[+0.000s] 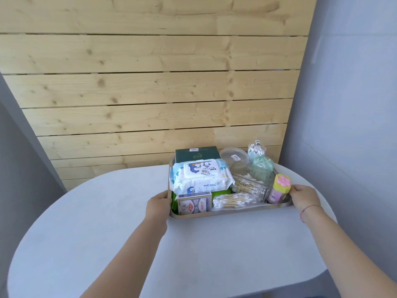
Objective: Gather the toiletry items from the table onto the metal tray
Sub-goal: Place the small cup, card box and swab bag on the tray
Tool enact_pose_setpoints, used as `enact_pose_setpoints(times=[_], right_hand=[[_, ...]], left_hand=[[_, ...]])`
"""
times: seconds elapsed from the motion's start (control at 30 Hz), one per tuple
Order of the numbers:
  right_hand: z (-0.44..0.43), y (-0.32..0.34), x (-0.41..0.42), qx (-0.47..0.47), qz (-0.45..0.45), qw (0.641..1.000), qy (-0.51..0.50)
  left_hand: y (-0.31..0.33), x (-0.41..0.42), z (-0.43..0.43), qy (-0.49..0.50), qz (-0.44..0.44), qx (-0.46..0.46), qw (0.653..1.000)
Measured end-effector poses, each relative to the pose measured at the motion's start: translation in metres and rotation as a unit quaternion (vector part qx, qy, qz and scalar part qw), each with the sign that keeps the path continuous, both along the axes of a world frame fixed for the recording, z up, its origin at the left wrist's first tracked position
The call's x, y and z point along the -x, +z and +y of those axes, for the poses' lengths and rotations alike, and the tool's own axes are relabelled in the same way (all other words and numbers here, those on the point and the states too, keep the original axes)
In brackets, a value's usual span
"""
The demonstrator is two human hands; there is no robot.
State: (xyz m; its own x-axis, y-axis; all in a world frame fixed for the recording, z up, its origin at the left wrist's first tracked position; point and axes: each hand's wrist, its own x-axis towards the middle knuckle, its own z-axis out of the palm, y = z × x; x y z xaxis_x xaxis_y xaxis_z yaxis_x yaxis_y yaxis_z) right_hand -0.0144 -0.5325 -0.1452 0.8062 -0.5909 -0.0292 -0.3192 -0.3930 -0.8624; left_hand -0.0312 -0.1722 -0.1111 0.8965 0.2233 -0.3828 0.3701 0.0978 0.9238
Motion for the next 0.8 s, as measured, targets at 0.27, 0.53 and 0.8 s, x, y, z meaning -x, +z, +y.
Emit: enact_pose_setpoints(times=[0.27,0.53,0.8], right_hand=[[-0.026,-0.005,-0.012,-0.021,-0.007,0.999,-0.033],[-0.033,-0.005,-0.012,-0.032,-0.023,0.997,-0.059],[-0.036,-0.008,-0.014,-0.07,-0.008,0.995,-0.066]], left_hand=[[0.004,-0.007,-0.021,-0.03,0.014,0.009,0.999],[0.008,-0.006,-0.033,-0.03,0.019,0.017,0.999],[0.006,-0.004,-0.034,-0.023,0.023,0.01,0.999]])
